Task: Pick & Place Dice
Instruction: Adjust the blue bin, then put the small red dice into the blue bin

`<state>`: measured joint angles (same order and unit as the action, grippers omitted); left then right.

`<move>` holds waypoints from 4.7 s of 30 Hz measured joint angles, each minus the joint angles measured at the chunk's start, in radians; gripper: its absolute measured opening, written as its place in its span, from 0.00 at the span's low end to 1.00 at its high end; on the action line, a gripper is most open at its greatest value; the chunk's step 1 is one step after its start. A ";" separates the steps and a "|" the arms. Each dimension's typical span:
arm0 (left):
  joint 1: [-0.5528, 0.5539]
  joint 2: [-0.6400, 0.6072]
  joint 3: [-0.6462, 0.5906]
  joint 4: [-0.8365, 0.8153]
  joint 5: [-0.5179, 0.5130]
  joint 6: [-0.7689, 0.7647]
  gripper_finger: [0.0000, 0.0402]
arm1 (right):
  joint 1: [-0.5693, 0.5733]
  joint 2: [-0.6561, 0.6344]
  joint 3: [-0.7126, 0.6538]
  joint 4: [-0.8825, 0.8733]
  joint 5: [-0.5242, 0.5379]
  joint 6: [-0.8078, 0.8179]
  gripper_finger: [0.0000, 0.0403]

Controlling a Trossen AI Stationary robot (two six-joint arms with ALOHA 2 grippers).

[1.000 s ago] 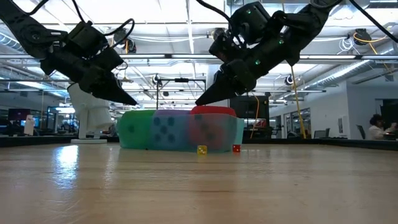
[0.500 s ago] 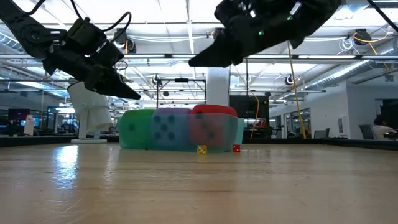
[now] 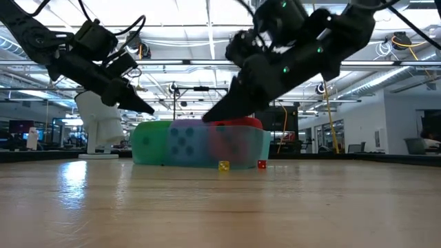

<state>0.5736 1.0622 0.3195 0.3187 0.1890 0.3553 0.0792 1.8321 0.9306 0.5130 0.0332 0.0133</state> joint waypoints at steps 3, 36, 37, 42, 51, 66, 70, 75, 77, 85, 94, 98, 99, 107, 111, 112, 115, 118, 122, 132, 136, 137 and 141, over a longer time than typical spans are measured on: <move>-0.008 0.000 0.000 0.002 0.001 0.003 0.01 | -0.030 0.000 0.001 -0.040 0.000 0.042 0.00; -0.070 0.000 0.000 -0.026 -0.164 0.012 0.01 | -0.012 -0.114 0.007 -0.481 0.258 0.307 0.00; -0.070 0.000 0.000 -0.029 -0.164 0.014 0.01 | -0.012 -0.118 0.007 -0.503 0.277 0.317 0.00; -0.070 0.000 0.000 -0.032 -0.164 0.013 0.01 | -0.012 -0.126 0.005 -0.520 0.333 0.327 0.00; -0.070 0.000 0.000 -0.031 -0.164 0.012 0.01 | -0.040 -0.127 0.005 -0.561 0.420 0.353 0.00; -0.070 0.000 0.000 0.006 -0.214 0.002 0.01 | -0.092 -0.140 0.005 -0.559 0.474 0.205 0.00; -0.070 0.000 0.000 0.011 -0.246 0.014 0.01 | -0.083 -0.188 0.007 -0.505 0.344 0.083 0.00; -0.056 -0.019 0.000 0.069 -0.209 -0.001 0.01 | -0.035 -0.316 0.008 -0.512 0.232 0.000 0.00; -0.037 -0.046 0.000 0.085 -0.064 -0.003 0.01 | -0.009 -0.364 0.006 -0.551 0.224 -0.029 0.00; 0.097 -0.273 -0.047 0.000 0.335 -0.062 0.01 | 0.093 -0.590 -0.252 -0.180 0.230 -0.104 0.00; 0.208 -0.546 -0.207 -0.085 0.438 -0.175 0.01 | 0.084 -0.798 -0.485 0.021 0.360 -0.048 0.00; 0.206 -0.575 -0.243 -0.080 0.440 -0.241 0.01 | 0.048 -0.765 -0.504 0.161 0.363 -0.033 0.00; 0.204 -0.577 -0.246 -0.080 0.440 -0.271 0.01 | 0.039 -0.740 -0.504 0.186 0.363 -0.024 0.00; 0.196 -0.577 -0.251 -0.078 0.417 -0.390 0.02 | 0.068 -0.456 -0.505 0.396 0.358 -0.043 0.00; 0.196 -0.577 -0.251 -0.075 0.363 -0.364 0.02 | 0.109 -0.328 -0.505 0.408 0.359 0.041 0.08; 0.196 -0.577 -0.251 -0.074 0.354 -0.364 0.02 | 0.123 -0.294 -0.505 0.409 0.360 0.059 0.11; 0.196 -0.576 -0.251 -0.074 0.333 -0.360 0.02 | 0.160 -0.206 -0.504 0.431 0.373 0.098 0.25; 0.196 -0.576 -0.251 -0.074 0.333 -0.360 0.02 | 0.189 -0.130 -0.503 0.447 0.402 0.087 0.39; 0.196 -0.576 -0.251 -0.073 0.333 -0.361 0.02 | 0.192 -0.076 -0.503 0.476 0.504 0.079 0.54; 0.196 -0.576 -0.251 -0.028 0.333 -0.410 0.02 | 0.097 -0.070 -0.502 0.424 0.392 0.218 0.69; 0.196 -0.576 -0.251 -0.024 0.333 -0.410 0.02 | 0.077 -0.038 -0.480 0.412 0.384 0.217 0.68; 0.196 -0.576 -0.251 -0.024 0.333 -0.411 0.02 | 0.072 -0.025 -0.472 0.409 0.384 0.210 0.67; 0.195 -0.576 -0.251 -0.020 0.333 -0.412 0.02 | 0.052 0.060 -0.420 0.417 0.384 0.219 0.66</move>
<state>0.7689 0.4858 0.0689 0.2984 0.5220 -0.0562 0.1310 1.8921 0.5102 0.9303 0.4174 0.2324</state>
